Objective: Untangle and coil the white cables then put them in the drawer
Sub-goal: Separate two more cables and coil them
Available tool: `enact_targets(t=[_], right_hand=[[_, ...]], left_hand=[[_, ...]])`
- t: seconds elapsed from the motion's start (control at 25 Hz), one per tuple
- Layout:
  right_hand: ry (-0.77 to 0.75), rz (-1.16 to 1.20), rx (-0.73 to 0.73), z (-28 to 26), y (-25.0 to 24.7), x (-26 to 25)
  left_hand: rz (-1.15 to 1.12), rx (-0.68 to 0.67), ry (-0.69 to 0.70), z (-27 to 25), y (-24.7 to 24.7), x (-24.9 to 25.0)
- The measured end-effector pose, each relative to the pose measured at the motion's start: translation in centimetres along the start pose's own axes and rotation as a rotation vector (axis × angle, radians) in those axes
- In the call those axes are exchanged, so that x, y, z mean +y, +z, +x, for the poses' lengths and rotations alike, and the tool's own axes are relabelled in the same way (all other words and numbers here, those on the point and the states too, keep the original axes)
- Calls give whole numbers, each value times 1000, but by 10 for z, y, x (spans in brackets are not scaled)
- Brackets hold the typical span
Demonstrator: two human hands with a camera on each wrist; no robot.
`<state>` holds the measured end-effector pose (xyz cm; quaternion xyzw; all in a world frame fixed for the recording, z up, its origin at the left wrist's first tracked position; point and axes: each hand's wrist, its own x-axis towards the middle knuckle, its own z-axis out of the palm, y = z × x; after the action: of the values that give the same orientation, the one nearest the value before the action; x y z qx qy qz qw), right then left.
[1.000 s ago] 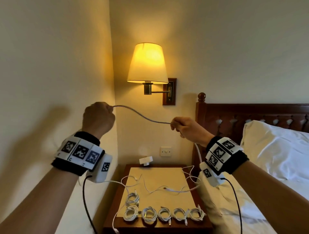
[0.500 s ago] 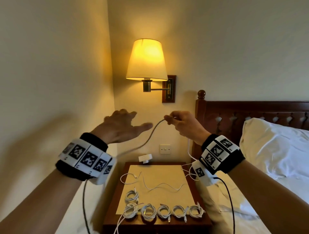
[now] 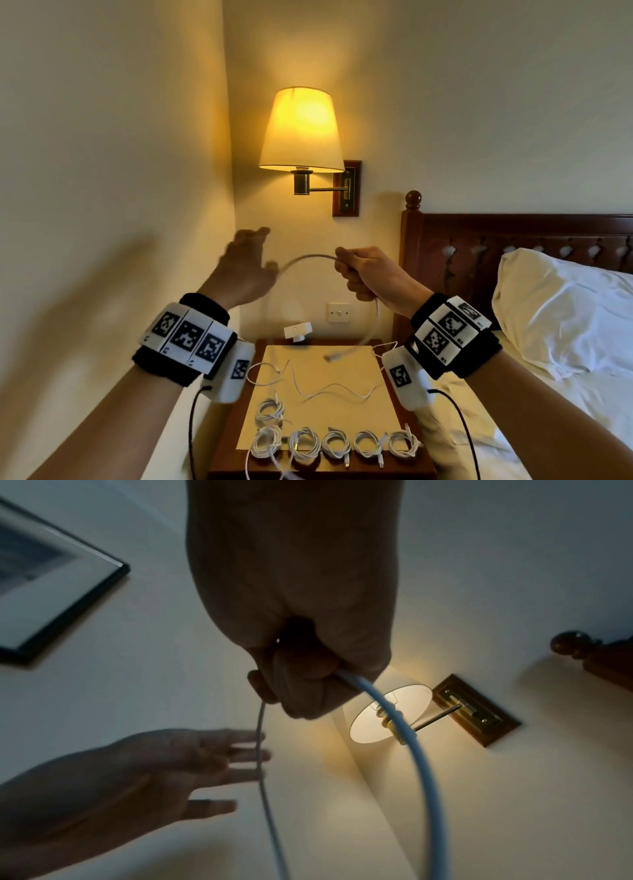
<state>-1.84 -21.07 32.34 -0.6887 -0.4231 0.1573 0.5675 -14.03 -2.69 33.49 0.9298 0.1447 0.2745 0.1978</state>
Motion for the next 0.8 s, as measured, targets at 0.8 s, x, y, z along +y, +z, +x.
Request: enact_targets(t=[0.8], right_hand=[[63,650,-18,-10,-12,0]], left_hand=[[-375,120,100,7,47,-36]])
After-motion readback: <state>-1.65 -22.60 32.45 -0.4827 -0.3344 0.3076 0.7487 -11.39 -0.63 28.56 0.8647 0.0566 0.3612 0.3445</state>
